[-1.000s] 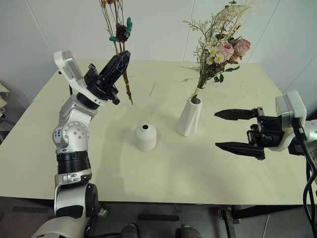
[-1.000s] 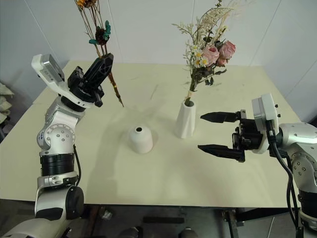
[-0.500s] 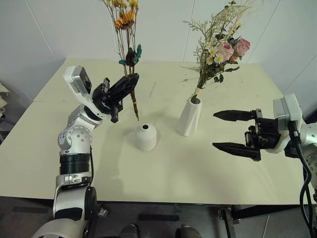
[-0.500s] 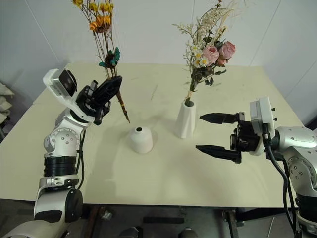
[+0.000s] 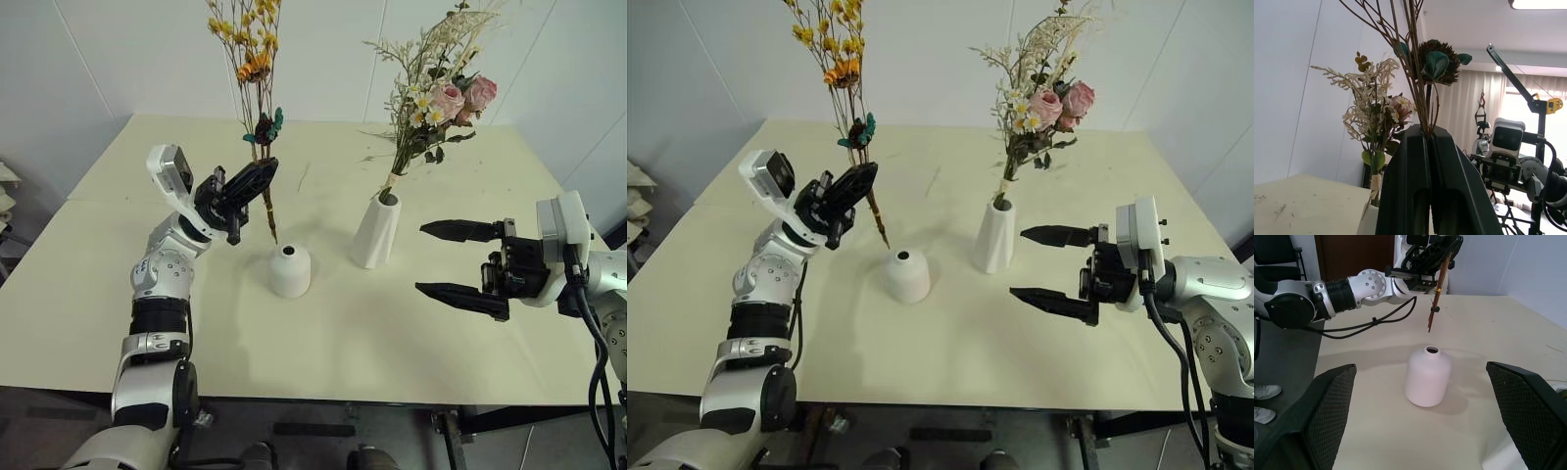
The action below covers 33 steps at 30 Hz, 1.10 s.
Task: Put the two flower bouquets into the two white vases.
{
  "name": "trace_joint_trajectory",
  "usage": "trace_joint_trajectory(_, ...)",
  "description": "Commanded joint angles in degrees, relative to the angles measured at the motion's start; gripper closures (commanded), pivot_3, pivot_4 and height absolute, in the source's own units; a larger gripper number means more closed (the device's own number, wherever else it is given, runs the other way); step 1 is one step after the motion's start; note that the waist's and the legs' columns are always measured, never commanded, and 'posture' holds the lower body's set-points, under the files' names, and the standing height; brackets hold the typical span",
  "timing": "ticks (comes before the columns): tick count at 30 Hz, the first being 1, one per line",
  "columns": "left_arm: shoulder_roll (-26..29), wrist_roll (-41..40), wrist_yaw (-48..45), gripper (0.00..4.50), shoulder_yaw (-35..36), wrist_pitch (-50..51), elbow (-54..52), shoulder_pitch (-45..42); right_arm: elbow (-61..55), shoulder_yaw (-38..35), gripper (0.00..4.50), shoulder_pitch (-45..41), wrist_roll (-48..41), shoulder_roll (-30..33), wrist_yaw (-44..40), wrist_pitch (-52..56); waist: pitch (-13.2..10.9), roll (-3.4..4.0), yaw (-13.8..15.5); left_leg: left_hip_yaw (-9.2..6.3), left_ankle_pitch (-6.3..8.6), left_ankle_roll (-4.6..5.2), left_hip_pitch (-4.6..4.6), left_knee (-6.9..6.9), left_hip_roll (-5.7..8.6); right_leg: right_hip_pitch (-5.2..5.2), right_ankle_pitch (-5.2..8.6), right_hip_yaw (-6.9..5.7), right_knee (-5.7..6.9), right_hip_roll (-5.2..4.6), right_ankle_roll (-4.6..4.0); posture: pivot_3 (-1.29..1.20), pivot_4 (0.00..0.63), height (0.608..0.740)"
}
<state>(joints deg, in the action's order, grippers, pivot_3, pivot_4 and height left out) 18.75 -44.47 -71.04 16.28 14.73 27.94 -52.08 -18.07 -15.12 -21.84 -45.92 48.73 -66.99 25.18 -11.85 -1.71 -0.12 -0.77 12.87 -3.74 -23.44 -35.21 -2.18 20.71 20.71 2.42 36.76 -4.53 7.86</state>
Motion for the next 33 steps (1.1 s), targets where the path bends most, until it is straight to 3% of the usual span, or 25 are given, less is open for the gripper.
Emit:
trace_joint_trajectory(1, -0.7, 0.7, -1.1, 4.49, 0.2, -1.7, 1.4, -2.2, -1.7, -1.1, 0.00, -0.5, -0.5, -0.1, 0.4, -0.8, 0.0, 0.00, -0.1, 0.01, 0.00, 0.00, 0.00, 0.00, 0.00, 0.00, 0.00, 0.01, 0.00, 0.00, 0.00, 0.00, 0.150, 0.740)
trace_joint_trajectory(33, -3.5, 6.1, -4.6, 4.49, -0.9, -6.8, 10.6, -3.5, -2.1, -2.3, 0.00, 0.1, -1.7, 0.5, 0.4, -0.4, 0.0, -0.01, 0.0, 0.01, 0.01, 0.03, 0.00, -0.03, 0.00, 0.00, 0.00, 0.00, 0.03, 0.00, 0.00, 0.00, 0.150, 0.740)
